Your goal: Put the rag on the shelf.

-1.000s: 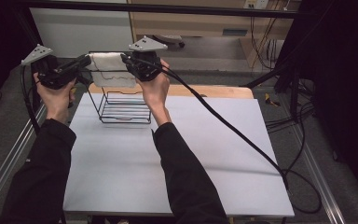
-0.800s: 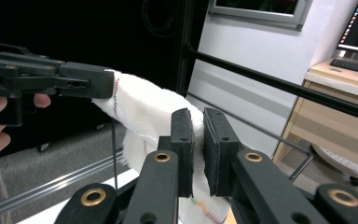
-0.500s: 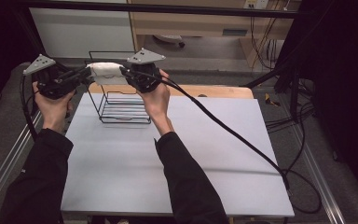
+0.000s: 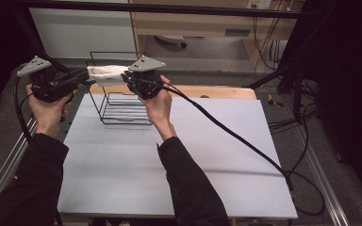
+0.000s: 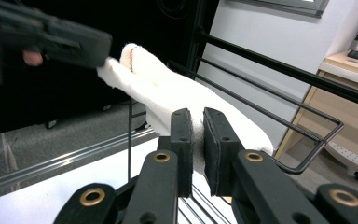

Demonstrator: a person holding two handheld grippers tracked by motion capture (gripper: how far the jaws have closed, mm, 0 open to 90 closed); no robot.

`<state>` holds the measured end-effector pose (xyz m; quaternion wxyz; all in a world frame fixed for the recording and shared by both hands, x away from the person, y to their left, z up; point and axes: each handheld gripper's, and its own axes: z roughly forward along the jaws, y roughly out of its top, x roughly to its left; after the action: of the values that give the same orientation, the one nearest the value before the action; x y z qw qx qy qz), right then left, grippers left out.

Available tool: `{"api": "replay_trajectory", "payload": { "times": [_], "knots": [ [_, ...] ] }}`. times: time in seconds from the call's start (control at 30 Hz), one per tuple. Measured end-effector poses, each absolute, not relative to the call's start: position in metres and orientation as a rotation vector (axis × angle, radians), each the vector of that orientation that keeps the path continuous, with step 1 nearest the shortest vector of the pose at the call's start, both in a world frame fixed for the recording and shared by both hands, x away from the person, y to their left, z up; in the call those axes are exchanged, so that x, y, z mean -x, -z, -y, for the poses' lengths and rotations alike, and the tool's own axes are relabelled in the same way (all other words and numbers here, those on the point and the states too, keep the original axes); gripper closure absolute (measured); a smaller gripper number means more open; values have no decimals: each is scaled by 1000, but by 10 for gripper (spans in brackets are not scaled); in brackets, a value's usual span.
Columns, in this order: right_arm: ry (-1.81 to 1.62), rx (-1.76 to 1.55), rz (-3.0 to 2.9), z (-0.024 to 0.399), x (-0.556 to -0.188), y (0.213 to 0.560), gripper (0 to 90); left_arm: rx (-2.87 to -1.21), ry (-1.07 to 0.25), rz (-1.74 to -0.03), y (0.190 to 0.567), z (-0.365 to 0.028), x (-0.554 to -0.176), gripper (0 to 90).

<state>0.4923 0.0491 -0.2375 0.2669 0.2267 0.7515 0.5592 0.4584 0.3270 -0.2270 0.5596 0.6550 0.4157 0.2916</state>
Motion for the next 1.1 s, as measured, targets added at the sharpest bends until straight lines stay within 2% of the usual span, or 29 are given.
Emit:
{"api": "replay_trajectory", "payload": {
  "times": [0.13, 0.47, 0.6, 0.93, 1.1],
  "knots": [
    [-1501, -612, -2032, -50, -492, 239, 826, -1527, -700, -987, 214, -329, -458, 705],
    [-1482, -604, -2042, -50, -490, 240, 825, -1575, -684, -1033, 206, -304, -487, 844],
    [-1489, -609, -2042, -50, -490, 240, 825, -1598, -666, -1048, 211, -295, -498, 874],
    [-1493, -610, -2054, -46, -490, 246, 818, -1664, -625, -1040, 222, -294, -493, 894],
    [-1484, -599, -2076, -45, -487, 248, 786, -1682, -623, -1027, 230, -297, -486, 893]
  ]
}}
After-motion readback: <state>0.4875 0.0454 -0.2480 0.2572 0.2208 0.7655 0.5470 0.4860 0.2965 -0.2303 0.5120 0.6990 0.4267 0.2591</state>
